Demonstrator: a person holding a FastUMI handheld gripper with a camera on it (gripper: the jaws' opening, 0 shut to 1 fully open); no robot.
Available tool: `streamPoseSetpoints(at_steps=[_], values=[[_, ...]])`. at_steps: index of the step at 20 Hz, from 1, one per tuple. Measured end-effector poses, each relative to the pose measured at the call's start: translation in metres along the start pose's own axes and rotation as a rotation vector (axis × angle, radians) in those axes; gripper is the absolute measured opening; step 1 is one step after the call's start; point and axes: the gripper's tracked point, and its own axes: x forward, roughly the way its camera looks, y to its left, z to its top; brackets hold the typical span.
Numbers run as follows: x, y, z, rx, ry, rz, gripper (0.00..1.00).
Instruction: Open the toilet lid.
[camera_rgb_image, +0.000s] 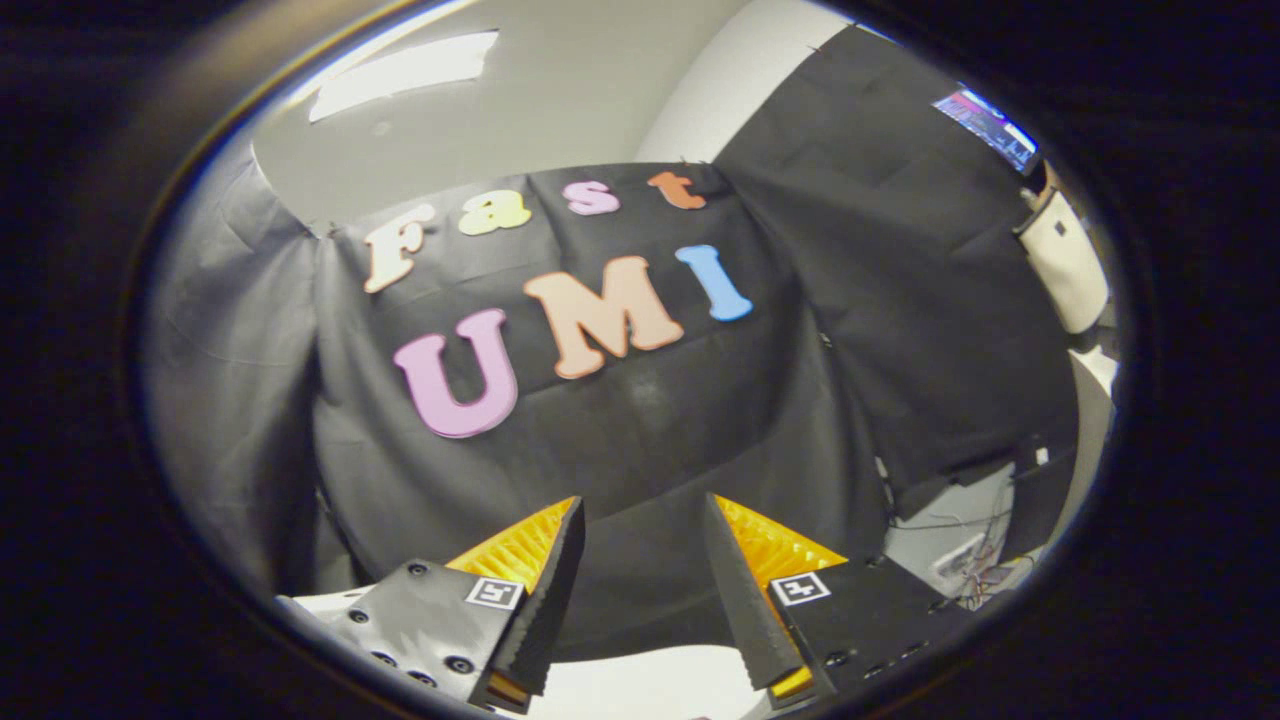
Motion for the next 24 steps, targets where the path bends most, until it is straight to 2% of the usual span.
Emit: streamPoseSetpoints(at_steps=[3, 5, 10, 11, 16, 24], values=[[-0.025, -0.004, -0.034, 0.027, 0.042, -0.11, 0.75], [-0.037, -0.019, -0.05, 0.065, 0.022, -0.2, 0.75], [-0.085, -0.028, -0.116, 0.273, 0.077, -0.292, 0.75], [-0.096, -0.032, -0.134, 0.289, 0.109, -0.317, 0.75], [-0.145, -0.04, -0.217, 0.36, 0.283, -0.386, 0.9], [-0.186, -0.042, -0.296, 0.511, 0.446, -0.478, 0.9]])
